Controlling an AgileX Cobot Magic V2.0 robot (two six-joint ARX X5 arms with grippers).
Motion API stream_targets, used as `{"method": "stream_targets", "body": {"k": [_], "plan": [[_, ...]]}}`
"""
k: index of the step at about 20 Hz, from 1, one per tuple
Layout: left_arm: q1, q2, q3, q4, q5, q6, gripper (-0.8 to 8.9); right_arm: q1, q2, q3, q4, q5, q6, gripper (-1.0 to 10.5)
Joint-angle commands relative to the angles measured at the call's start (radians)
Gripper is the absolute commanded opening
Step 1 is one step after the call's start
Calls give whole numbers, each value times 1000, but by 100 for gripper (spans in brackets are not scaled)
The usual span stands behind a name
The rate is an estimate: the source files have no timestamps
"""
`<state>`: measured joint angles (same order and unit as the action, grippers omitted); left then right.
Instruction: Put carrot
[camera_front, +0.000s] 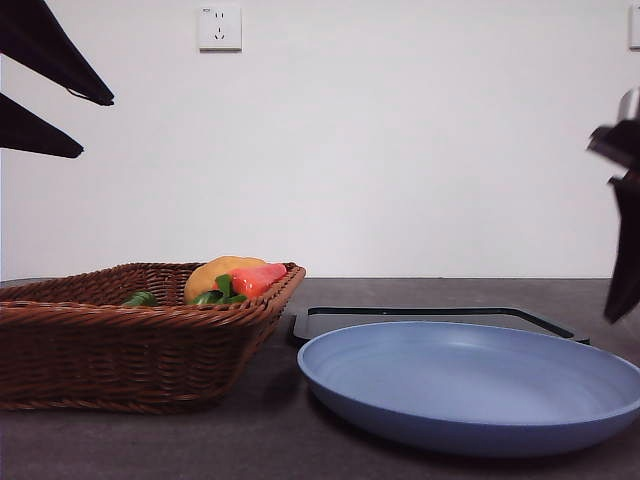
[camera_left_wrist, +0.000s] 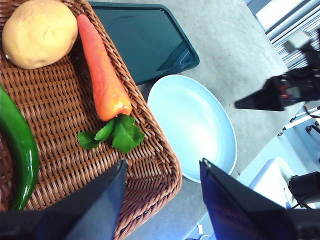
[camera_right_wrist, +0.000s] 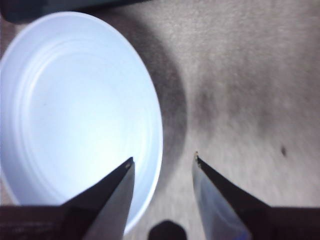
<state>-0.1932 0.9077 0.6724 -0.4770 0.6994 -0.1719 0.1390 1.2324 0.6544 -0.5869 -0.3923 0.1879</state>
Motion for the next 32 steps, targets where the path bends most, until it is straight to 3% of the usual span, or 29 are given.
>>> {"method": "stream_targets", "body": {"k": [1, 6, 10, 14, 17, 20, 23, 26, 32], "plan": [[-5, 6, 13, 13, 8, 9, 261, 22, 68, 10, 47, -2, 22, 197], [-5, 6, 13, 13, 8, 11, 261, 48, 177, 10, 100, -3, 33, 143], [-5, 6, 13, 24, 7, 11, 261, 47, 186, 10, 101, -2, 49, 4], [-13, 6, 13, 110, -2, -35, 271, 47, 144, 10, 66, -2, 58, 6], [-49, 28, 15, 161, -75, -65, 317, 47, 54, 10, -8, 1, 58, 6], [-111, 118, 36, 184, -159, -60, 317, 45, -71, 10, -81, 5, 58, 6], [-152, 256, 105, 177, -176, -32, 317, 45, -182, 10, -124, 5, 58, 6], [-183, 424, 225, 129, -183, -2, 317, 45, -270, 10, -159, 5, 59, 6], [-216, 700, 449, 9, -329, 71, 317, 45, -351, 10, -187, 5, 59, 6]]}}
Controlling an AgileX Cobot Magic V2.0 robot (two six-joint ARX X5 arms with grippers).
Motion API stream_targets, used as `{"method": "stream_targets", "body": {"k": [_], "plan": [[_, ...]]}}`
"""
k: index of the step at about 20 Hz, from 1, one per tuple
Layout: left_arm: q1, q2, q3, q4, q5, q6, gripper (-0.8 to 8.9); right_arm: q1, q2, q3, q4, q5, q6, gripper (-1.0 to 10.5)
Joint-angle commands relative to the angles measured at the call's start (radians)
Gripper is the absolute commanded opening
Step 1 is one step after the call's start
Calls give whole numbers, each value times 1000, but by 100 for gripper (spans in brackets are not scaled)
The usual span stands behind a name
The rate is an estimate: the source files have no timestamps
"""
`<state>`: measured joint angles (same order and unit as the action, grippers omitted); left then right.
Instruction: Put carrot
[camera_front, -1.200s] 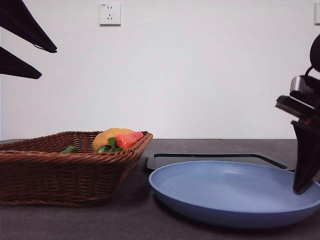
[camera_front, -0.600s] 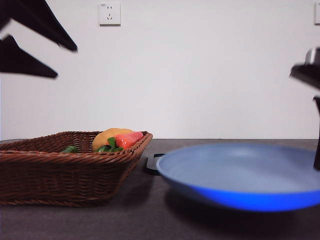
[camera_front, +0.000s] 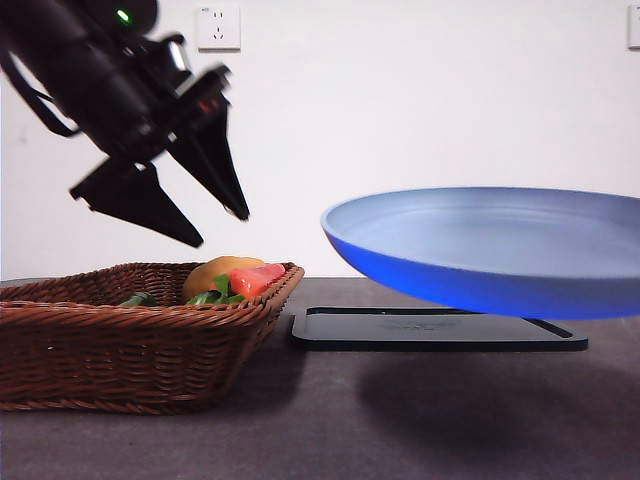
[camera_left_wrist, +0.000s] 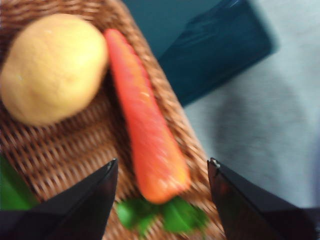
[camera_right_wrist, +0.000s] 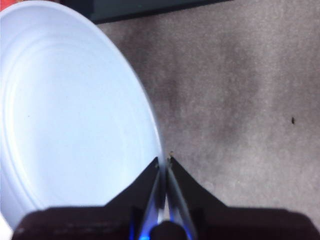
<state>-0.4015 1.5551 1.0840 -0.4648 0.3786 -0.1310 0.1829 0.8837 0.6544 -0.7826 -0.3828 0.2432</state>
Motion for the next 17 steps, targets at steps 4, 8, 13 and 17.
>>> {"method": "stream_targets", "body": {"k": [4, 8, 13, 17], "plan": [[-11, 141, 68, 31, -5, 31, 317, 2, -16, 10, 2, -4, 3, 6], [-12, 180, 68, 69, 61, 35, 316, 2, -16, 10, 2, -4, 2, 6], [-16, 204, 68, 84, 68, 36, 314, 2, -16, 10, 2, -4, 2, 6], [-25, 208, 68, 66, 68, 54, 273, 2, -16, 10, 2, -4, 2, 6]]}}
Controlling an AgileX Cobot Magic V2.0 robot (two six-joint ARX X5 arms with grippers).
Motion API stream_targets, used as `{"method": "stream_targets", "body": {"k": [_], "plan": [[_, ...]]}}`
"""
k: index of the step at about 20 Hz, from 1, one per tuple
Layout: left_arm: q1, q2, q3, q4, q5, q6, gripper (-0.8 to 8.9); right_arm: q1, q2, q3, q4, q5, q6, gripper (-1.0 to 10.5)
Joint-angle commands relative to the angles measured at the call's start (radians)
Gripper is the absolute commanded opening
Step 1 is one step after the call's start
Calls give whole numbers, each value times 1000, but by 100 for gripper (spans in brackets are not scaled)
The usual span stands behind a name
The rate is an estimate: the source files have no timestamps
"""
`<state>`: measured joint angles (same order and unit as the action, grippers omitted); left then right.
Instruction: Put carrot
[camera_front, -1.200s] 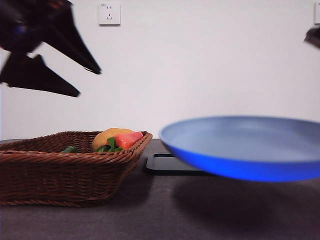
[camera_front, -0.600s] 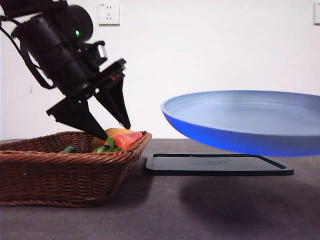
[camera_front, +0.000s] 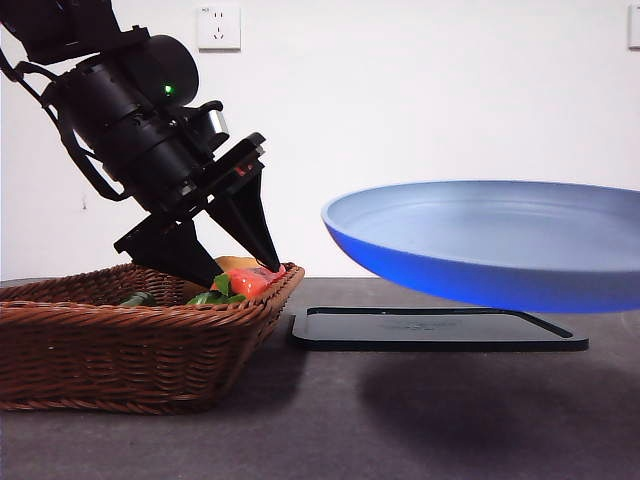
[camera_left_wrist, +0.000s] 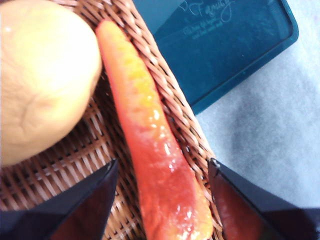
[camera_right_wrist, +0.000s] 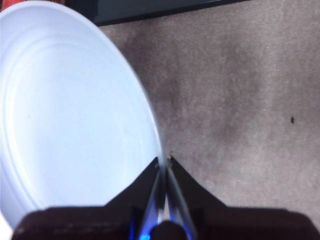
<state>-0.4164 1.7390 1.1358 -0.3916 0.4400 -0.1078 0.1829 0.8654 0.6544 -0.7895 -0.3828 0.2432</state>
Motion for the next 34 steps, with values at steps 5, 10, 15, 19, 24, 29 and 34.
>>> {"method": "stream_targets", "body": {"k": [5, 10, 15, 19, 24, 29, 34], "plan": [[-19, 29, 16, -23, -6, 53, 150, 2, 2, 10, 9, -4, -5, 6], [-20, 29, 17, -67, -17, 53, 82, 2, 2, 10, 10, -4, -9, 6], [-20, -59, 17, -134, -10, 79, 82, 2, 2, 10, 10, -4, -9, 6], [-26, -271, 17, -136, 146, 57, 82, 2, 3, 10, 13, -4, -8, 6], [-218, -362, 17, -32, 318, 25, 82, 3, 33, 10, 77, -10, 29, 6], [-443, -262, 17, -14, -16, 34, 83, 3, 63, 10, 81, -11, 29, 6], [-493, -138, 17, 23, -80, 32, 89, 3, 66, 10, 81, -11, 29, 6]]}}
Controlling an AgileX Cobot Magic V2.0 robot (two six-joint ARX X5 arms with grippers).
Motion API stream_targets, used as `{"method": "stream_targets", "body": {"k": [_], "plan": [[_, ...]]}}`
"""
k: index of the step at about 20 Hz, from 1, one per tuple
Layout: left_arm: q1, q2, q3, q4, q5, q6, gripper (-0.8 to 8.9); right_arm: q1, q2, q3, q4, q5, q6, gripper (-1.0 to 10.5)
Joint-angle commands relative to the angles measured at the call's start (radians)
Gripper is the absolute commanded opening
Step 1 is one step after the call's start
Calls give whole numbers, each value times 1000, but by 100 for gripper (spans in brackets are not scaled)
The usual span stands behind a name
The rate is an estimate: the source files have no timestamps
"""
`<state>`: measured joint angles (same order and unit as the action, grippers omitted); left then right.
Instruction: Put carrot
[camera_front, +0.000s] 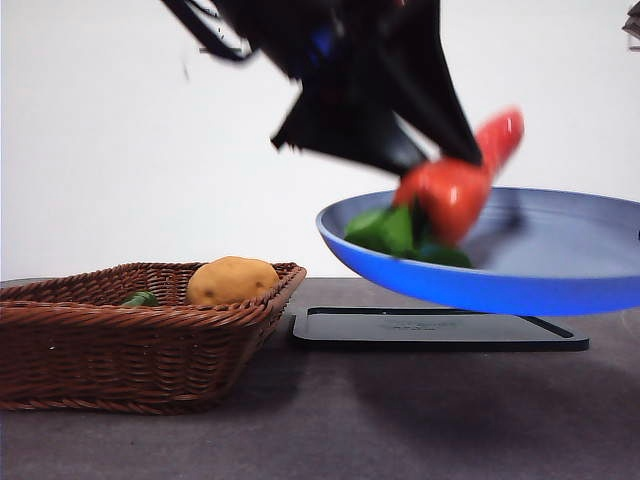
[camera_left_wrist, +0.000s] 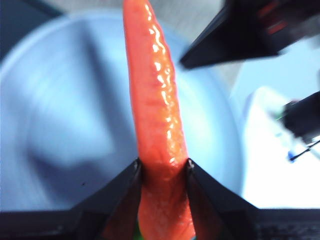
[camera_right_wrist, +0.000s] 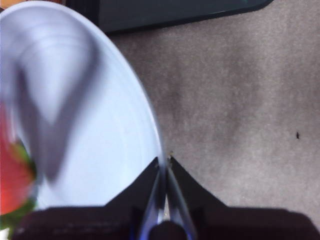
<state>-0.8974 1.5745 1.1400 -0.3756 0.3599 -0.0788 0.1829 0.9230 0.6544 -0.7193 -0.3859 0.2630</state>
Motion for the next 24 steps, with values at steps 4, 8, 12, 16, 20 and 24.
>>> {"method": "stream_targets", "body": {"k": [4, 8, 12, 16, 20, 24], "plan": [[-12, 42, 13, -14, -21, -1, 223, 3, 8, 10, 11, -8, 9, 6], [-3, 3, 13, -19, -12, -57, 223, 3, 14, 10, 11, -5, 10, 5], [16, -161, 13, -82, -18, -51, 221, 0, 83, 16, 11, -8, 21, 5], [70, -397, 13, -207, -21, -48, 221, 0, 228, 89, 15, 2, -9, 5], [124, -599, 13, -277, -23, -48, 221, -22, 433, 248, 48, 3, -38, 5], [142, -724, 13, -327, -101, -49, 221, -64, 682, 452, 91, 2, -39, 5]]}}
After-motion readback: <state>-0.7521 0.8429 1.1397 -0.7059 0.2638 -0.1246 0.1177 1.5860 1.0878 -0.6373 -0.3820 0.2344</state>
